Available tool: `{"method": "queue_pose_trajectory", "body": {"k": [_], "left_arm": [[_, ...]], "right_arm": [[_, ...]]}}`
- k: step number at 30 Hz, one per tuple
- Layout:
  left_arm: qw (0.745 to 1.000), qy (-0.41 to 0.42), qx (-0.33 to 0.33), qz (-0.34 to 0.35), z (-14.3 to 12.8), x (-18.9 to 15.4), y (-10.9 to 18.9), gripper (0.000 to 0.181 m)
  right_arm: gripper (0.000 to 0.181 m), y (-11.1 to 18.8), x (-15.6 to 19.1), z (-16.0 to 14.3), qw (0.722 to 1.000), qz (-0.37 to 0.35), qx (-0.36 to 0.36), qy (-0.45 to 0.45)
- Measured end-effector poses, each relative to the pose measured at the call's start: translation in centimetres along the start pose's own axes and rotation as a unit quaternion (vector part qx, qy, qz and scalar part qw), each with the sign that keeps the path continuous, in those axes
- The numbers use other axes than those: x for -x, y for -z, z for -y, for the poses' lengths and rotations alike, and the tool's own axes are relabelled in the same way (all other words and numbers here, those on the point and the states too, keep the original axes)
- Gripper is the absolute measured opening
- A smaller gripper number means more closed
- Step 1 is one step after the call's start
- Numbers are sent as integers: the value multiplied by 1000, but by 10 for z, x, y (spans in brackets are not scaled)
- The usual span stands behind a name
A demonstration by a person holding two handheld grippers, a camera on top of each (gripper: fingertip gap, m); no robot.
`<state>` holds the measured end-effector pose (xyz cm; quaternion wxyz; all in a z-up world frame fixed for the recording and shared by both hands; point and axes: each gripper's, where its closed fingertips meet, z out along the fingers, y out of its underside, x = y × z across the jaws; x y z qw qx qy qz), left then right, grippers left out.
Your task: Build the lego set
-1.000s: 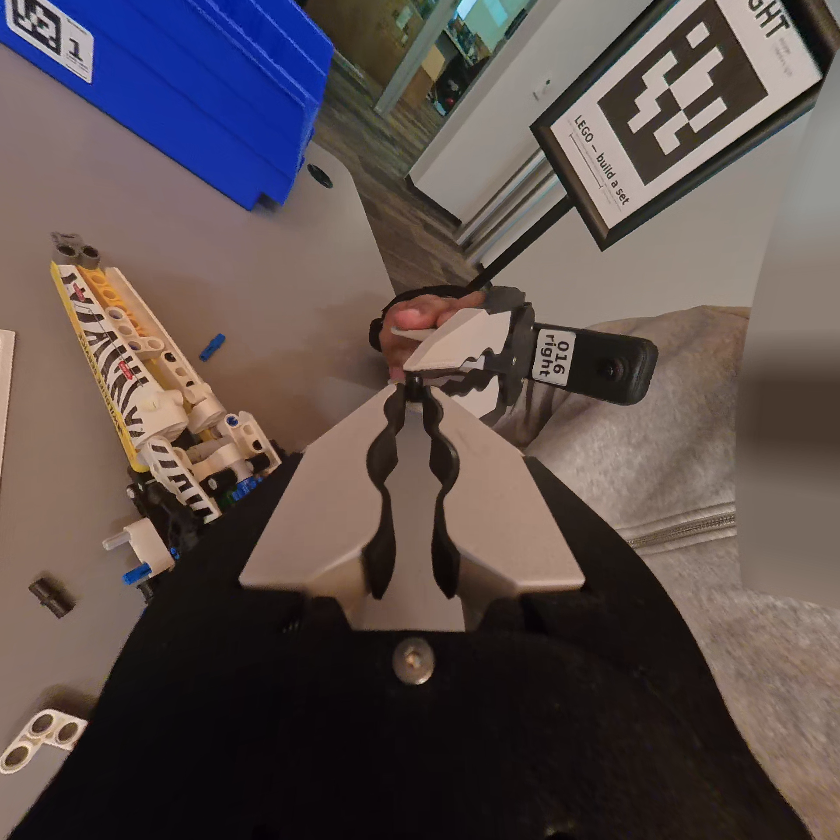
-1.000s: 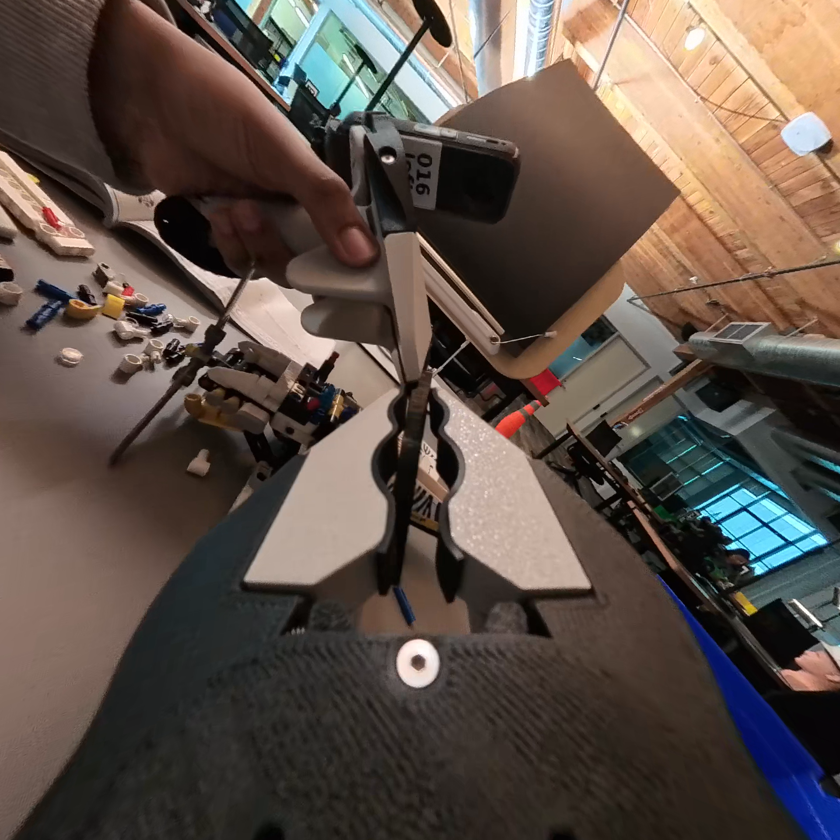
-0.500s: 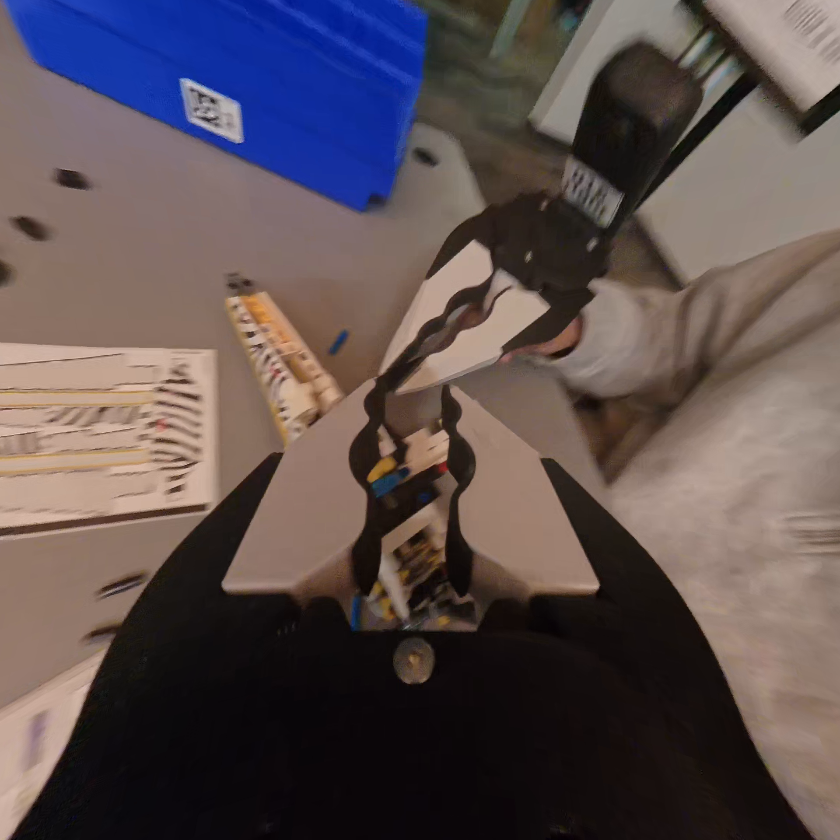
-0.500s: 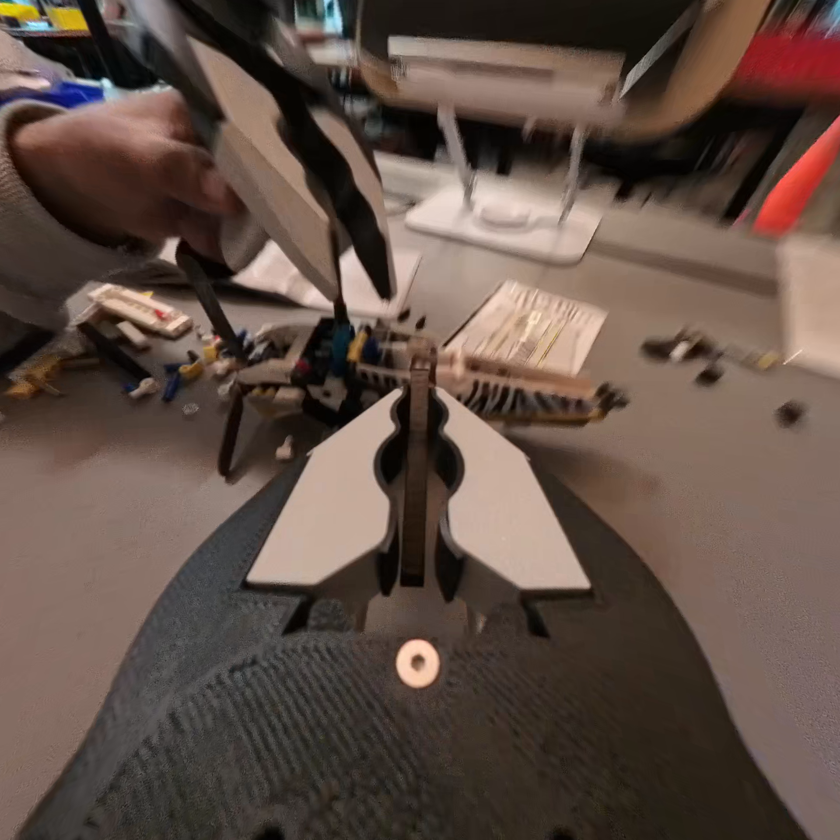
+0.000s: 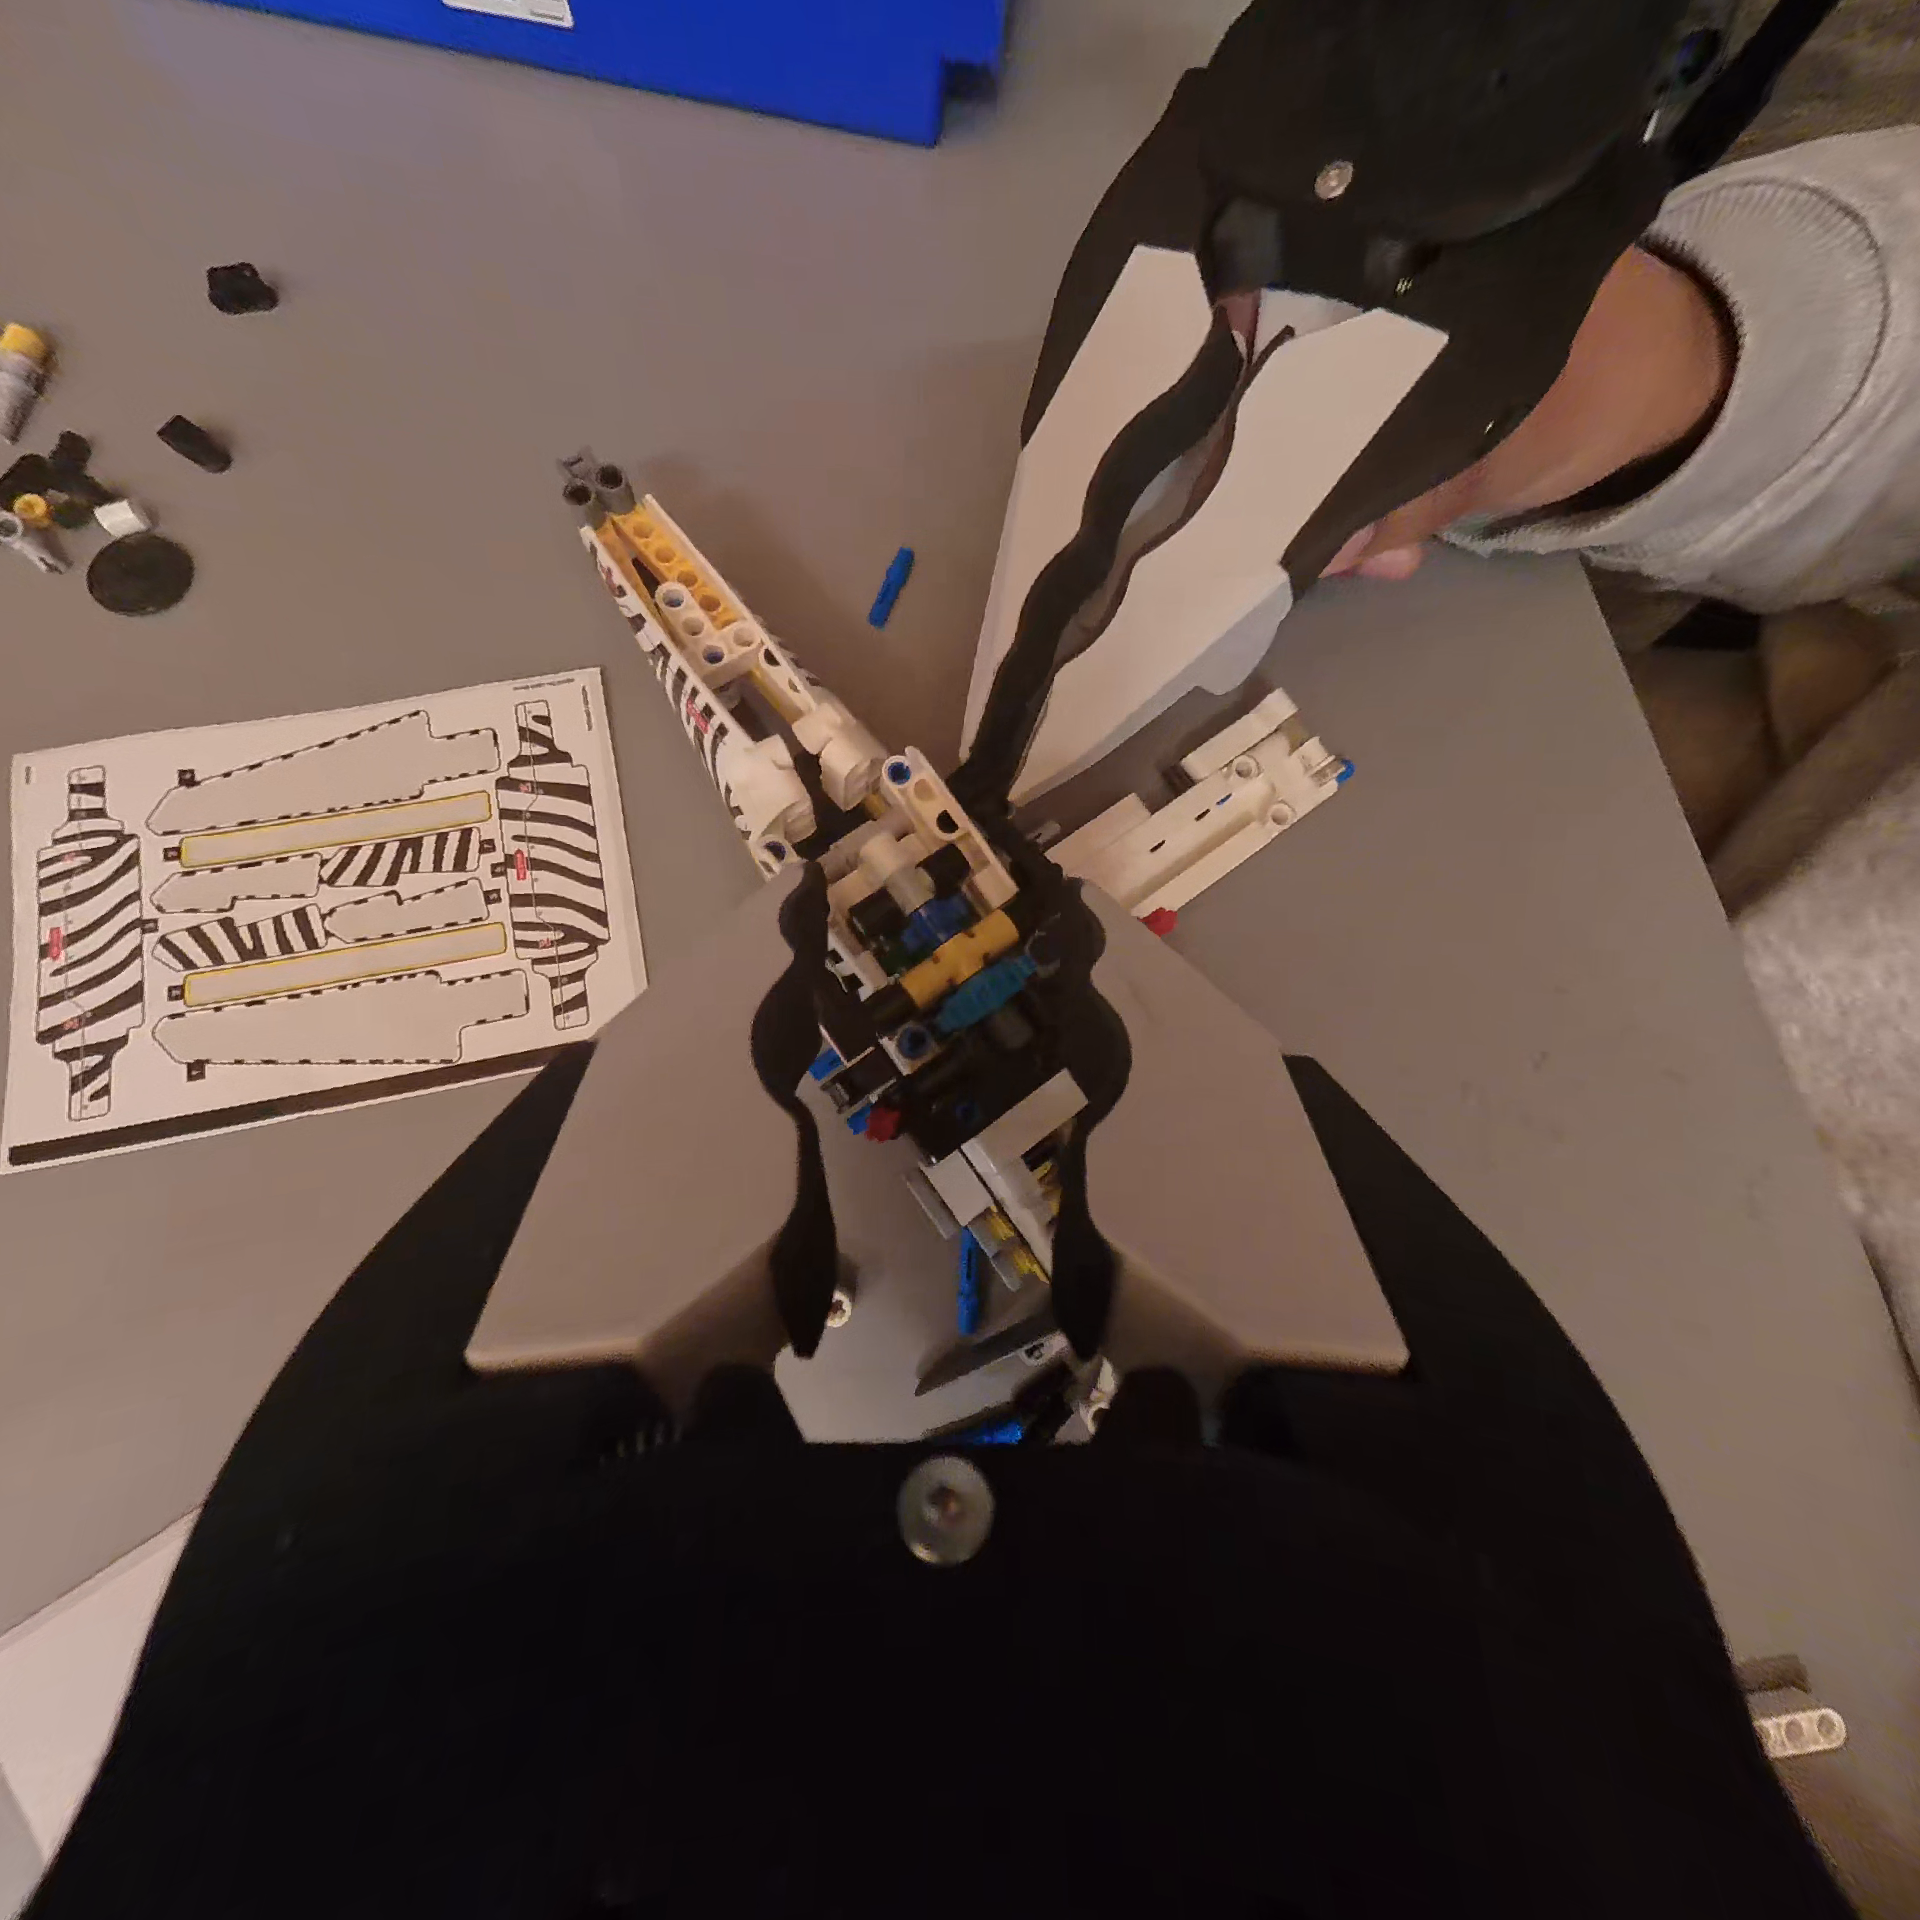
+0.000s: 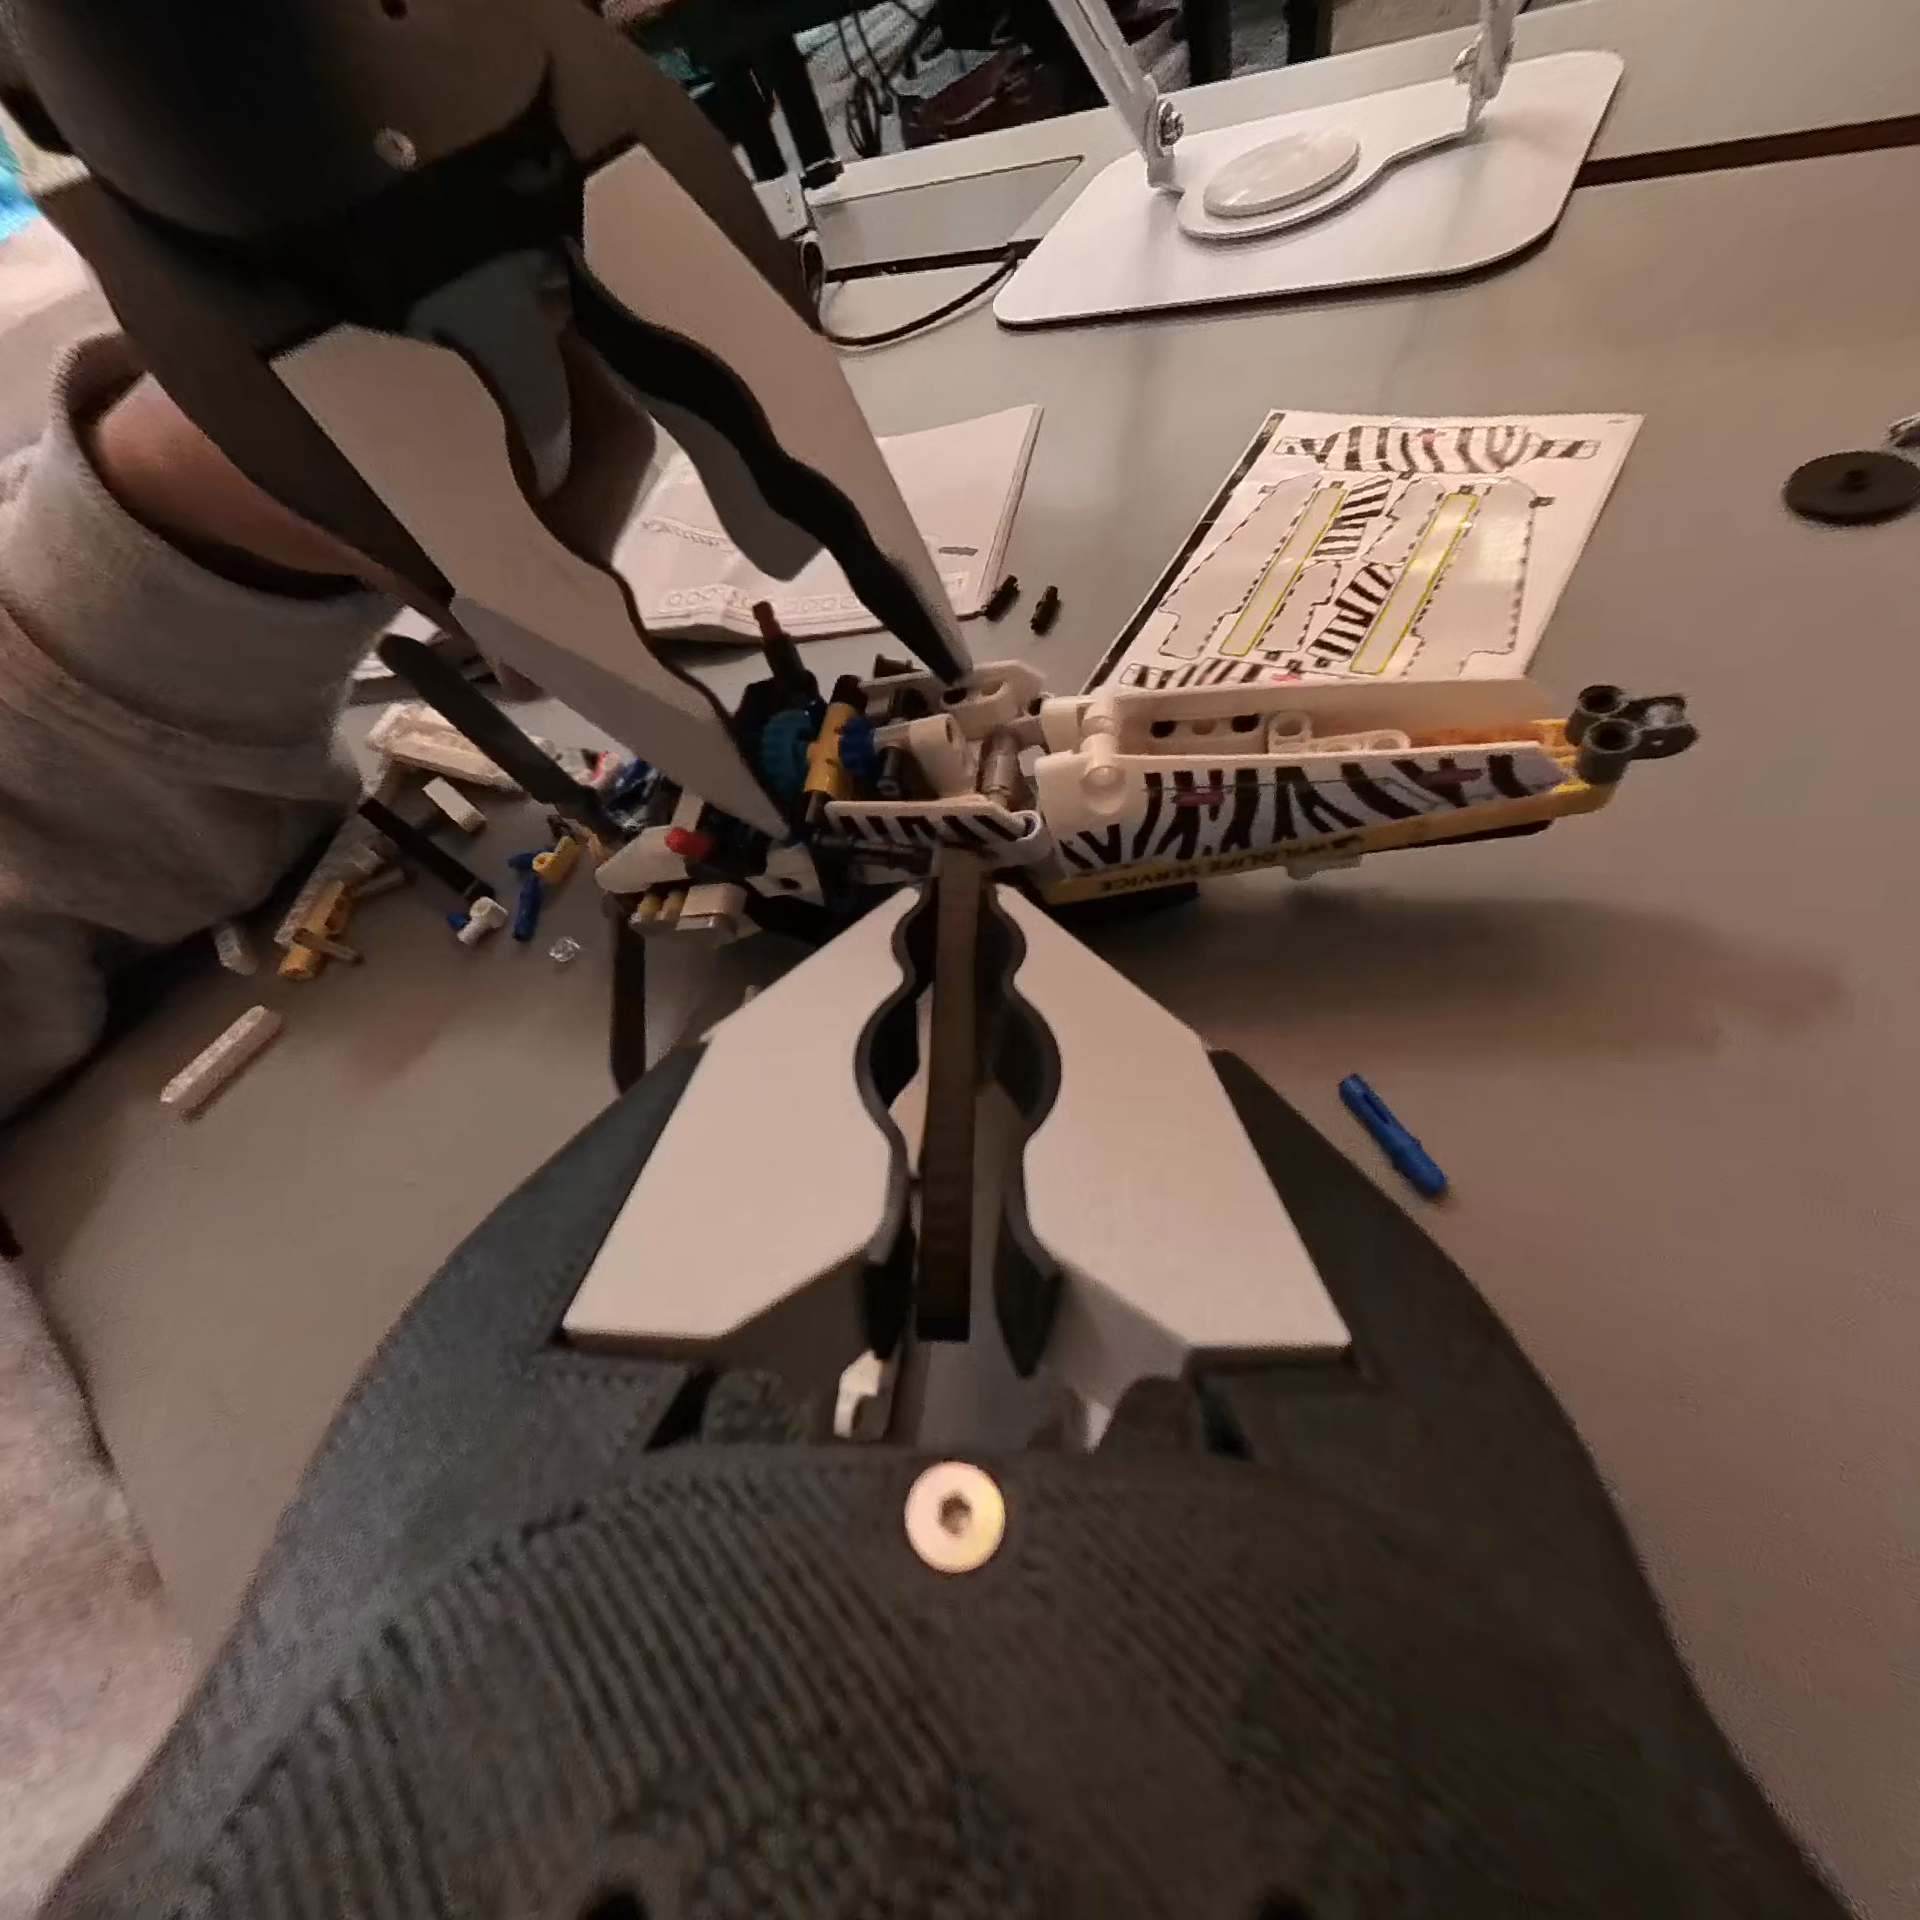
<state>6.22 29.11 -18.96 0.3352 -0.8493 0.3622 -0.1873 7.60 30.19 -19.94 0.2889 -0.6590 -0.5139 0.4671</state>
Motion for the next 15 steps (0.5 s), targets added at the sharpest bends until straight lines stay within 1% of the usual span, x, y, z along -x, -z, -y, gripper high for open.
{"method": "queue_pose_trajectory", "body": {"k": [6, 10, 15], "left_arm": [[1000, -14, 12, 10, -2, -1, -6, 39], [1000, -5, 9, 1, -3, -2, -6, 37], [1000, -8, 12, 0, -3, -3, -7, 37]], "right_arm": [[6, 0, 1, 1, 1000, 18, -3, -23], [6, -1, 1, 0, 999, 18, -1, -27], [6, -2, 2, 0, 1000, 2, 3, 4]]}}
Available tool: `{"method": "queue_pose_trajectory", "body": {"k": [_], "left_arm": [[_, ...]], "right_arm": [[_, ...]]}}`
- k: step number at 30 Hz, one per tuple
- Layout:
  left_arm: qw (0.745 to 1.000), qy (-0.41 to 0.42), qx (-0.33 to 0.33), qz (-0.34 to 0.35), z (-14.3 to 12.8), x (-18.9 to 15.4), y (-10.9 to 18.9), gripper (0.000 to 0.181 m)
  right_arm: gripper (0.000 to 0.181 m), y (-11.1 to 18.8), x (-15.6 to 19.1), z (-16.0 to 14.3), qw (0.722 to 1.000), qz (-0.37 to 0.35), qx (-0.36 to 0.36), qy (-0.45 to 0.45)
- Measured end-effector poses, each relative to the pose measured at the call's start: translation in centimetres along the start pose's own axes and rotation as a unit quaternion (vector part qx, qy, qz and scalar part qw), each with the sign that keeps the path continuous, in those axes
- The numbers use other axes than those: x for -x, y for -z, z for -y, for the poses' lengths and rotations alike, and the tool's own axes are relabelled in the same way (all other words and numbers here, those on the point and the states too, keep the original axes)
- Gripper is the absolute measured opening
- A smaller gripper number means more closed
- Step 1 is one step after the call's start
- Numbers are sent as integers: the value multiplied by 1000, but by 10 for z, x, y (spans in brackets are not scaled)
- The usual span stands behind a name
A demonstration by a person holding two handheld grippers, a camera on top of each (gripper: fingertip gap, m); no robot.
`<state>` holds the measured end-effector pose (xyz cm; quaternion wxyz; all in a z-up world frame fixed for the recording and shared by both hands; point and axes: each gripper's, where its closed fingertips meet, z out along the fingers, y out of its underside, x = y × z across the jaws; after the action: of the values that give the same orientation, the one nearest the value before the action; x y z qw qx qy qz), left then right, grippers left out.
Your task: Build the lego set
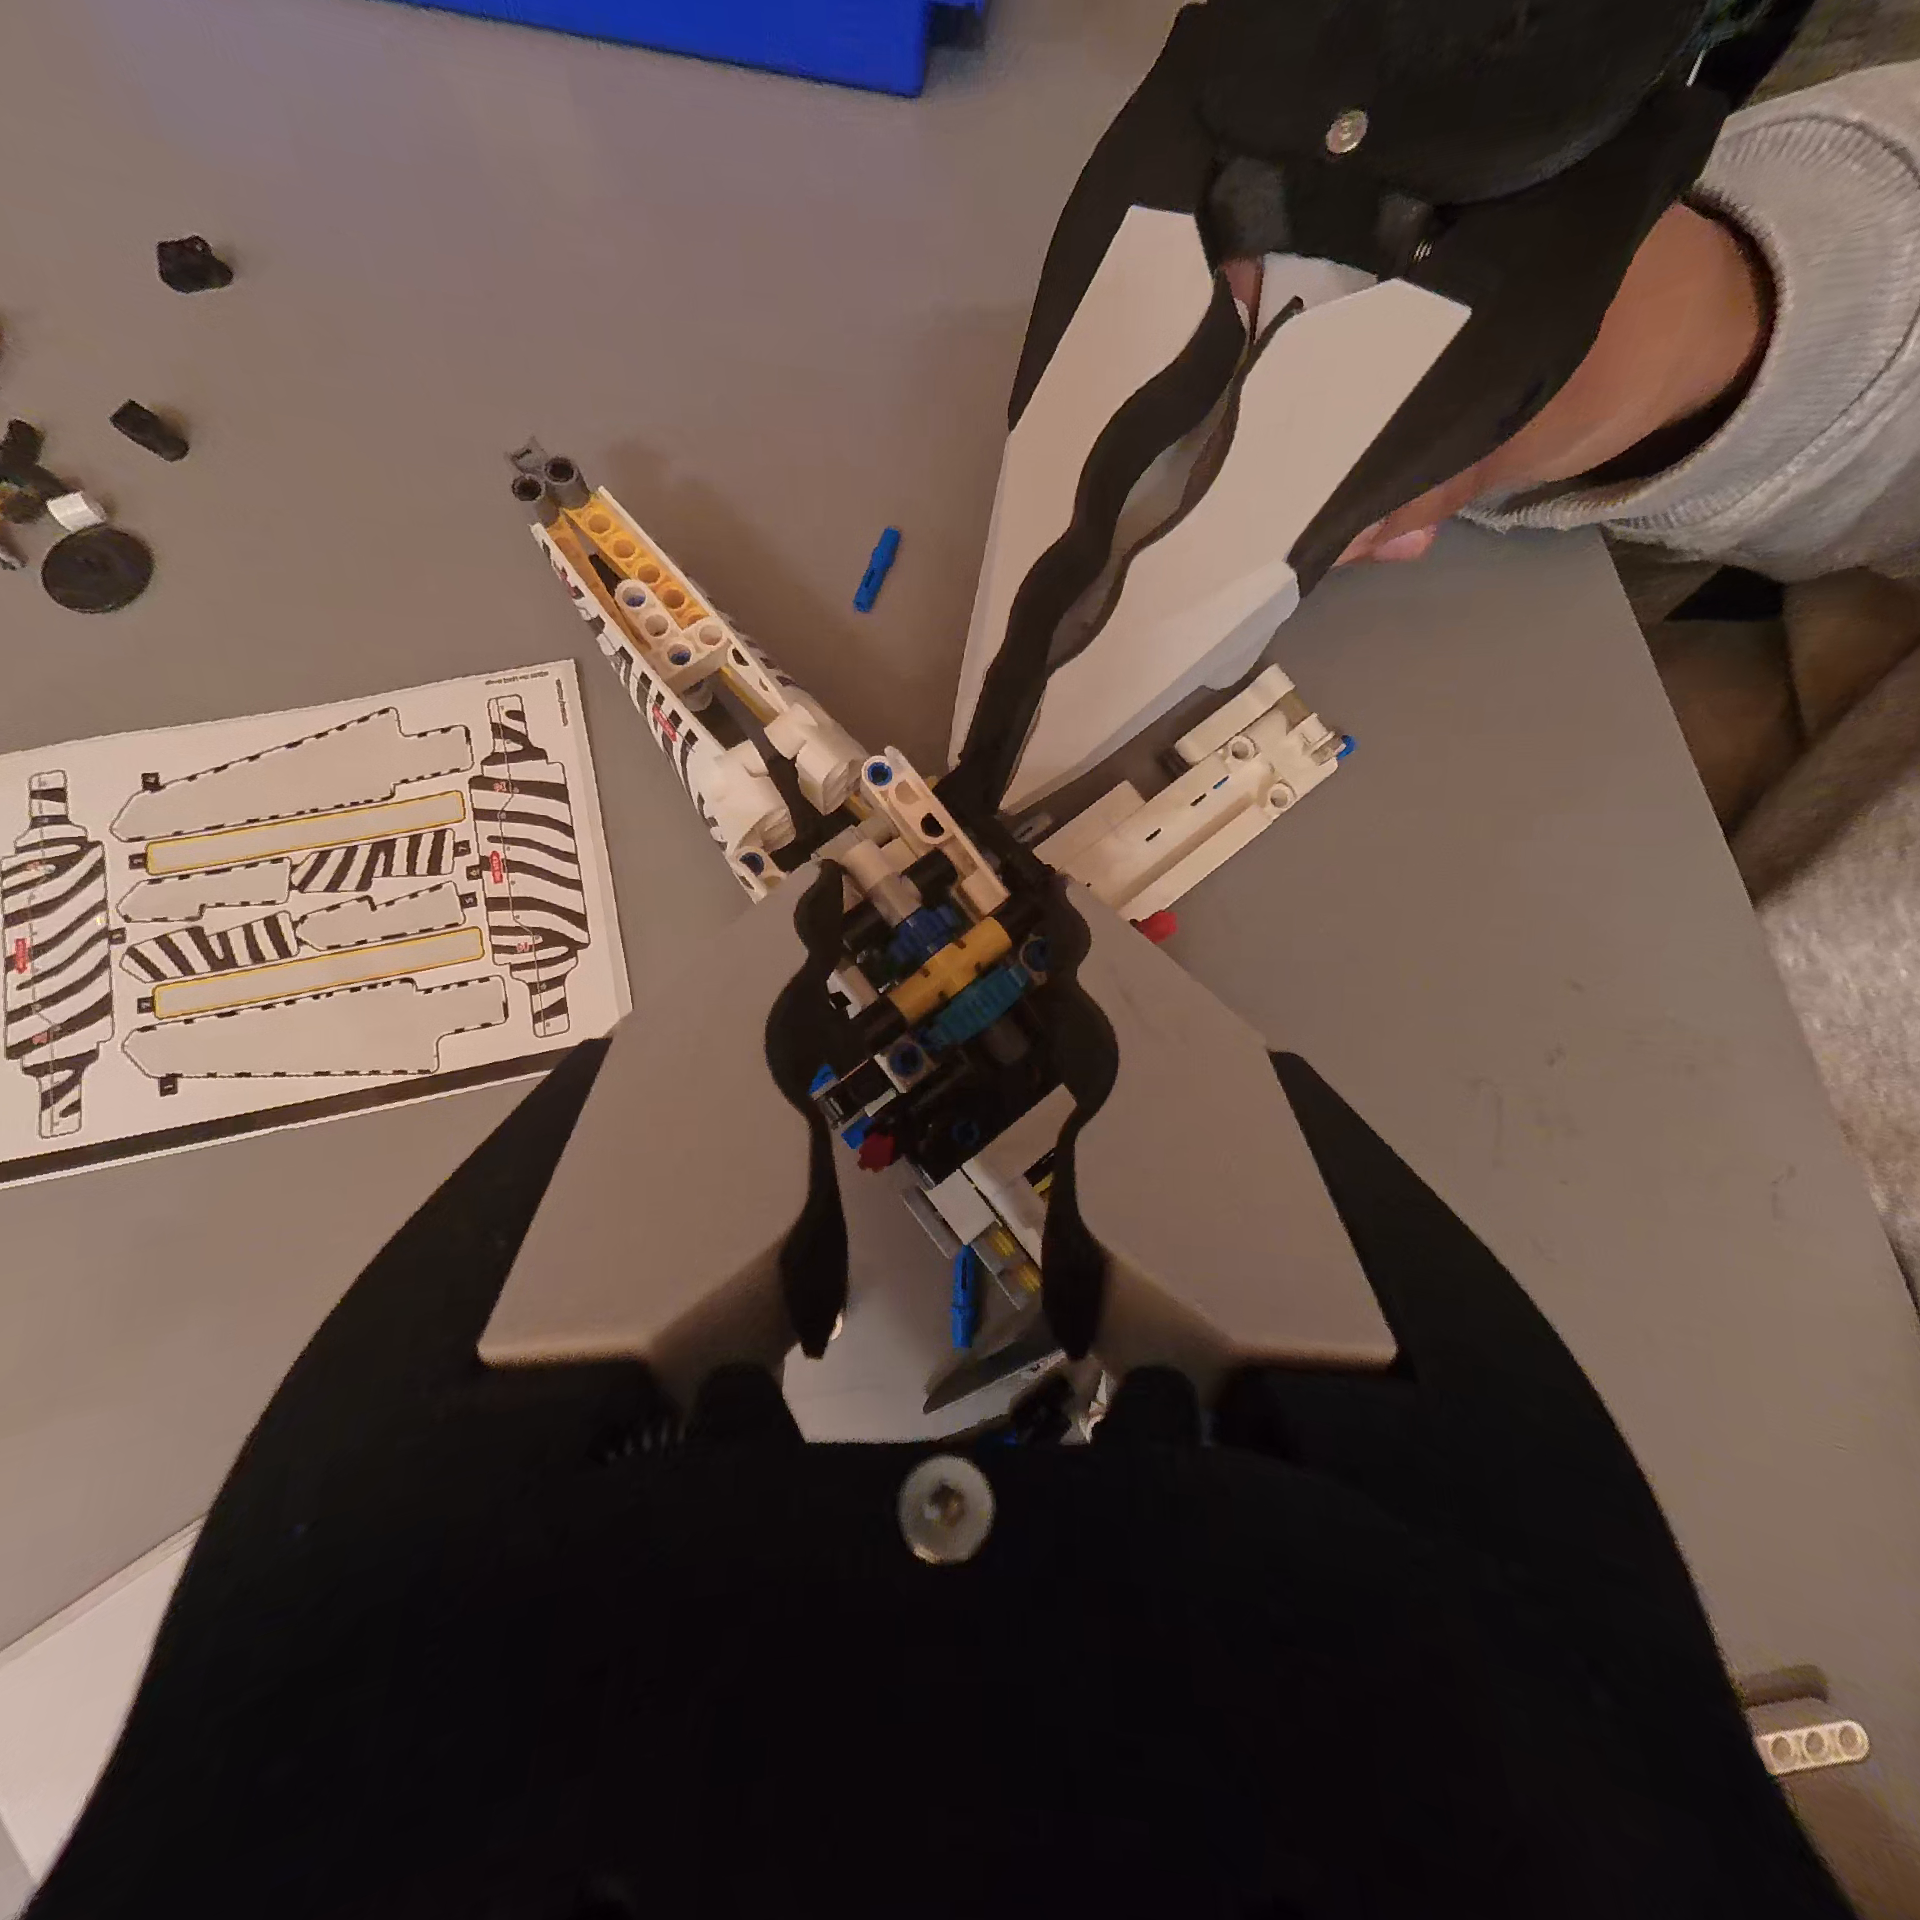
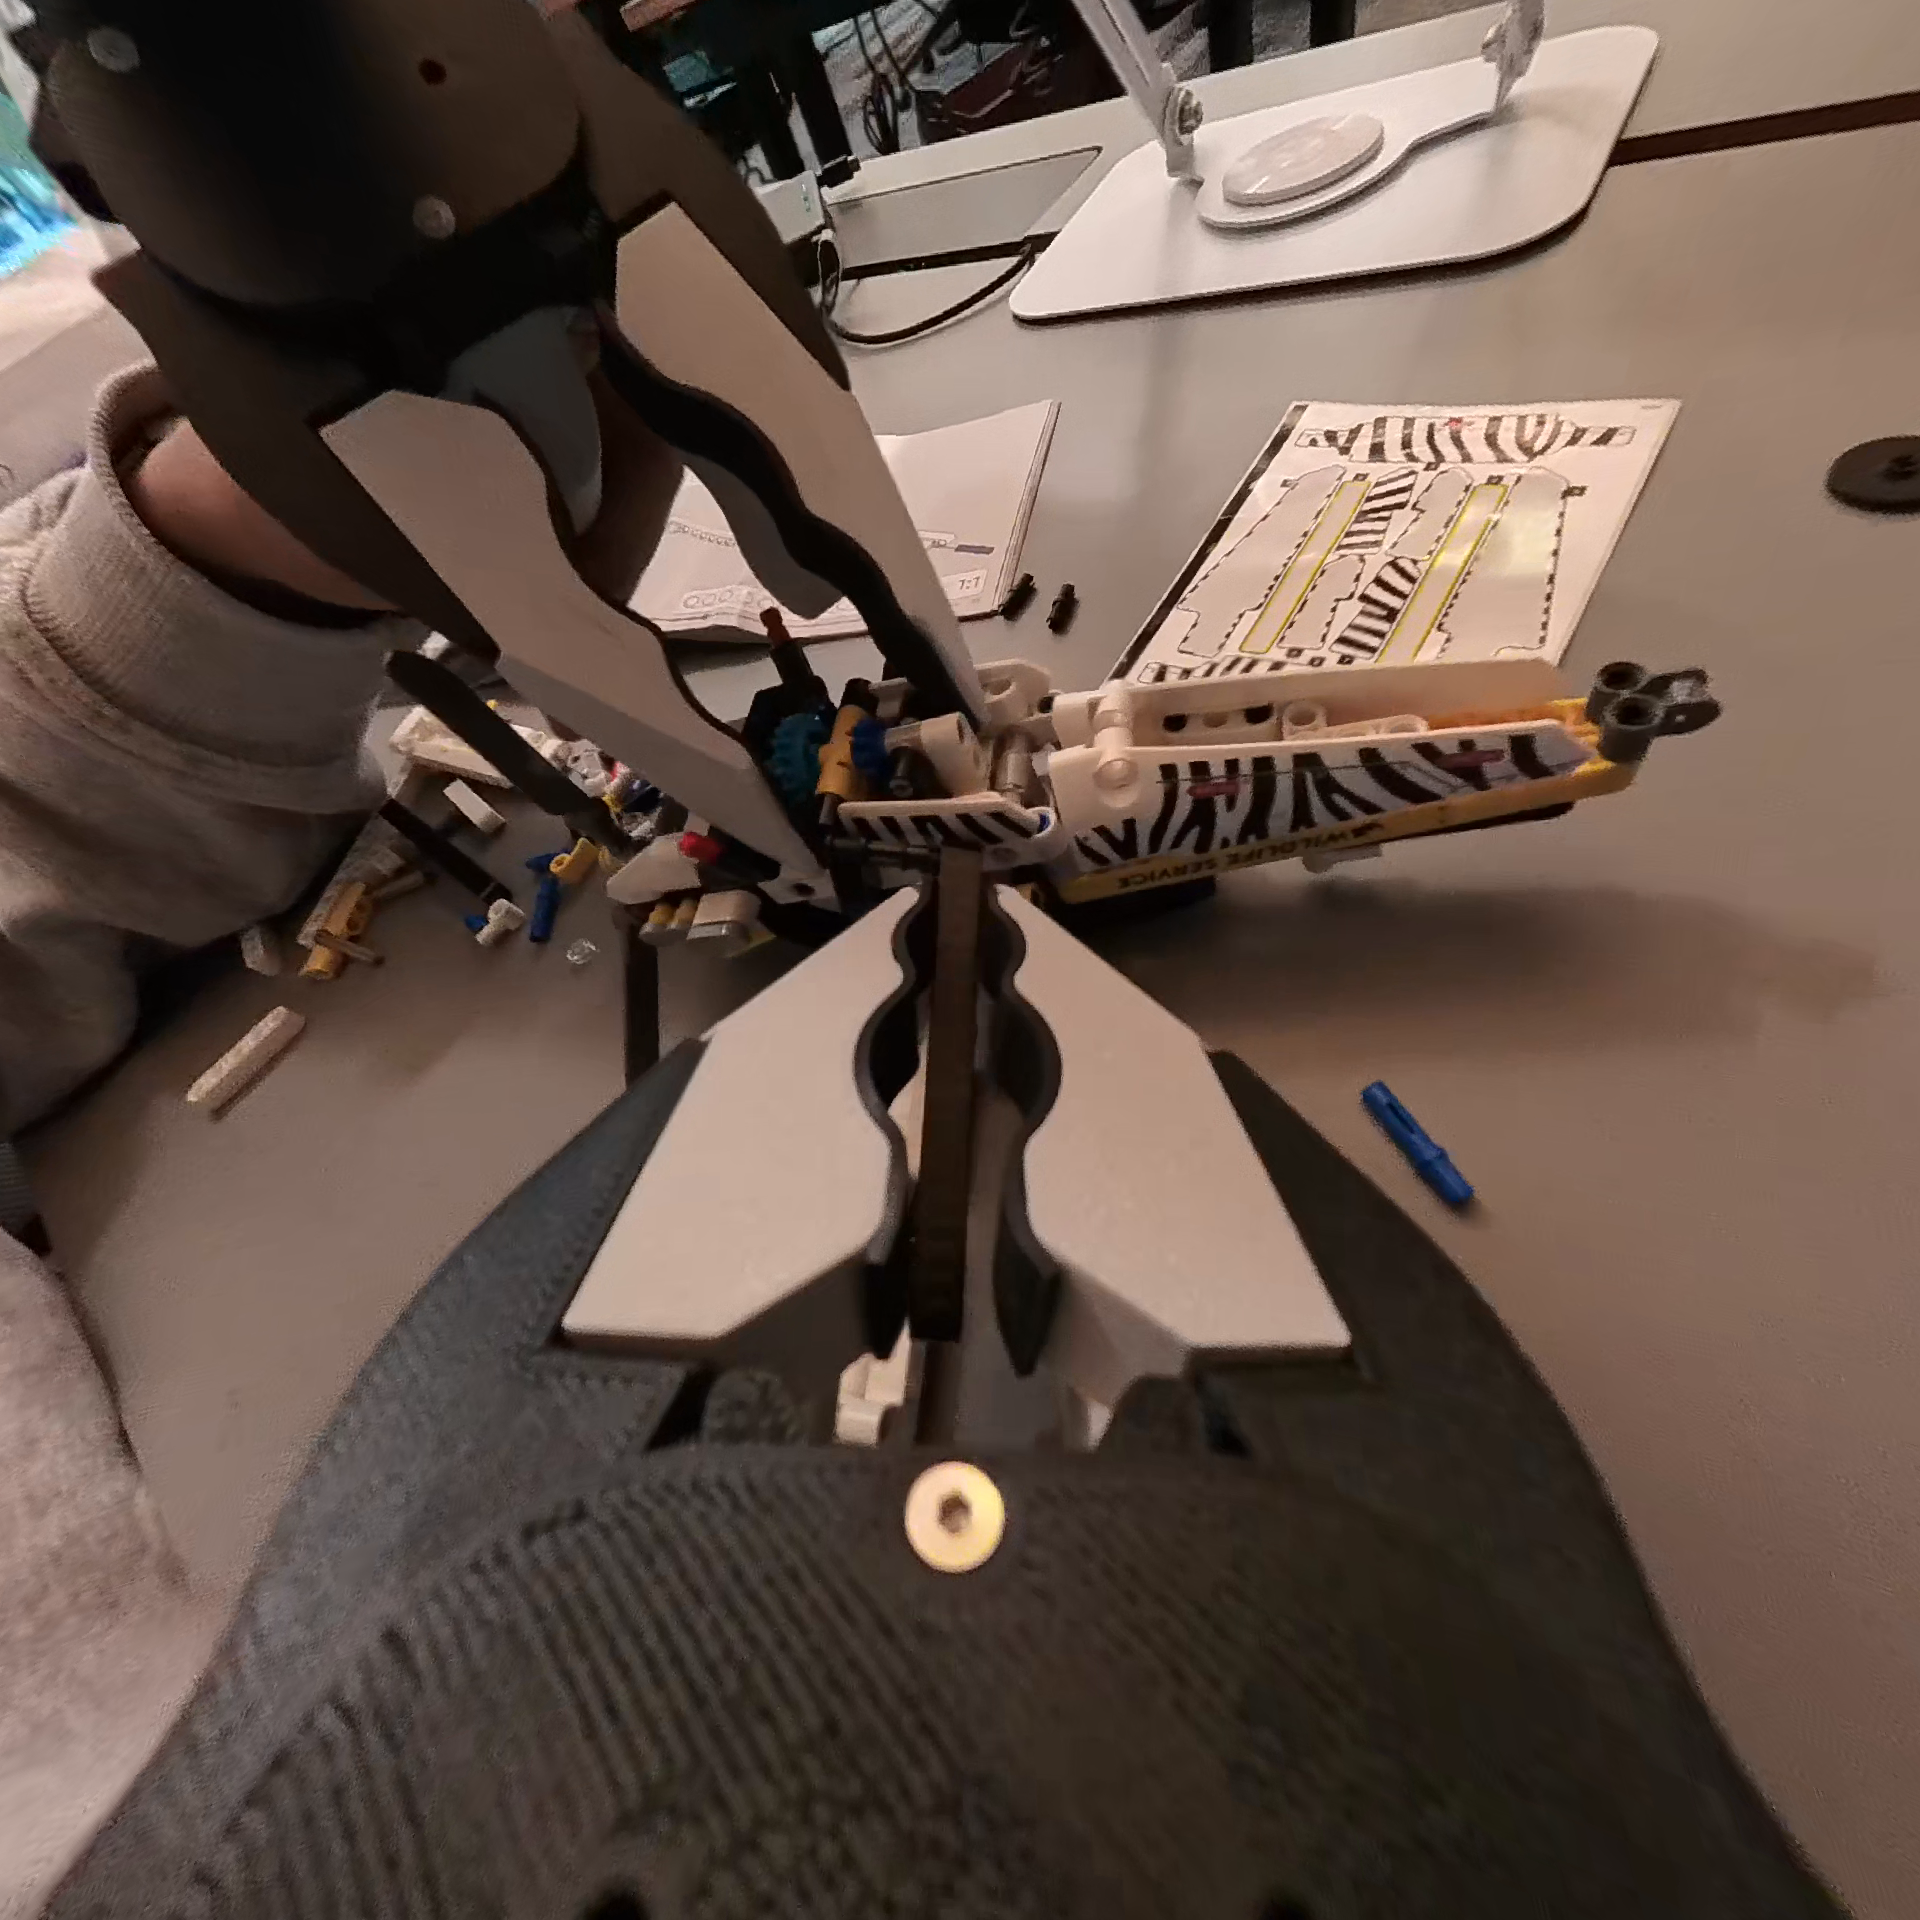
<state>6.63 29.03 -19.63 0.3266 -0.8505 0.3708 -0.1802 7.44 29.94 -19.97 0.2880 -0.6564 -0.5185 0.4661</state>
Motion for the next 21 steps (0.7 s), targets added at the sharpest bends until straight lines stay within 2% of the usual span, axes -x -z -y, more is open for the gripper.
{"method": "queue_pose_trajectory", "body": {"k": [5, 13, 21], "left_arm": [[1000, 3, 2, 1, 0, -1, 0, 36], [1000, 4, 1, -1, 0, 0, -1, 36], [1000, 8, 4, -2, 0, -1, -1, 36]], "right_arm": [[6, 1, 0, 1, 999, -15, -1, 34], [6, 1, 0, 1, 999, -21, -4, 39], [6, 1, 1, 1, 994, -41, 0, 100]]}}
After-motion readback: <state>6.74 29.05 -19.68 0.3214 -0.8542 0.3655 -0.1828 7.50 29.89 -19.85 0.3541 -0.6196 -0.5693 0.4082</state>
